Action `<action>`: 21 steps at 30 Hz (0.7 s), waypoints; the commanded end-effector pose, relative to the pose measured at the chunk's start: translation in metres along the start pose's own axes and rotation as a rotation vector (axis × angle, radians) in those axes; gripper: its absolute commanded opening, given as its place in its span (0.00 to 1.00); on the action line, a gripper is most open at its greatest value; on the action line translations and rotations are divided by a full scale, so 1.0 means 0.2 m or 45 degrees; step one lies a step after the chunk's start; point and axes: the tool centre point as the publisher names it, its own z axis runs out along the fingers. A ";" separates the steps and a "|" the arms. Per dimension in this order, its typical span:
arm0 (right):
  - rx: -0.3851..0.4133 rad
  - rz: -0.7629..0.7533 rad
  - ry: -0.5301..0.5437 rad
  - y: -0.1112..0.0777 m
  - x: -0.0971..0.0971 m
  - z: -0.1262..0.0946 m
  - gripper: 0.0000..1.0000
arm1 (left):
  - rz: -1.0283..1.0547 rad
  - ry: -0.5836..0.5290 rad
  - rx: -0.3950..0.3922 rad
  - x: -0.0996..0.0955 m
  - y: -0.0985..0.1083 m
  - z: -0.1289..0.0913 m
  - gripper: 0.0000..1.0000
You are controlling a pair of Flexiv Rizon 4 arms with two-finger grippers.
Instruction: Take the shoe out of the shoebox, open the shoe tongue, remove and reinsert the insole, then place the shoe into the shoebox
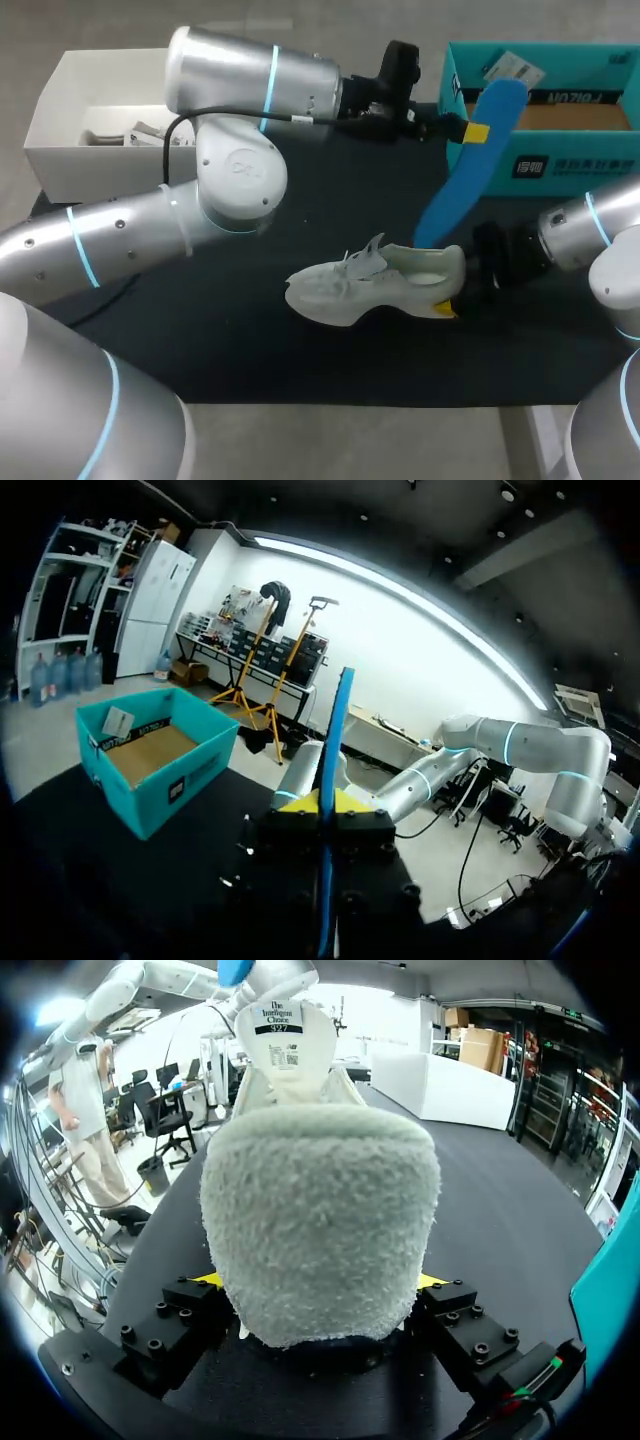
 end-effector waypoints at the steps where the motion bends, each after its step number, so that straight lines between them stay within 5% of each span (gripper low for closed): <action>1: 0.005 0.000 -0.004 -0.01 0.01 0.02 0.00 | 0.034 0.100 0.065 0.08 -0.10 -0.03 0.00; 3: 0.005 0.000 -0.004 -0.01 0.01 0.02 0.00 | 0.093 0.085 0.034 0.13 -0.16 -0.02 0.00; 21: 0.005 0.000 -0.004 -0.01 0.01 0.02 0.00 | 0.093 0.085 0.034 0.13 -0.16 -0.02 0.00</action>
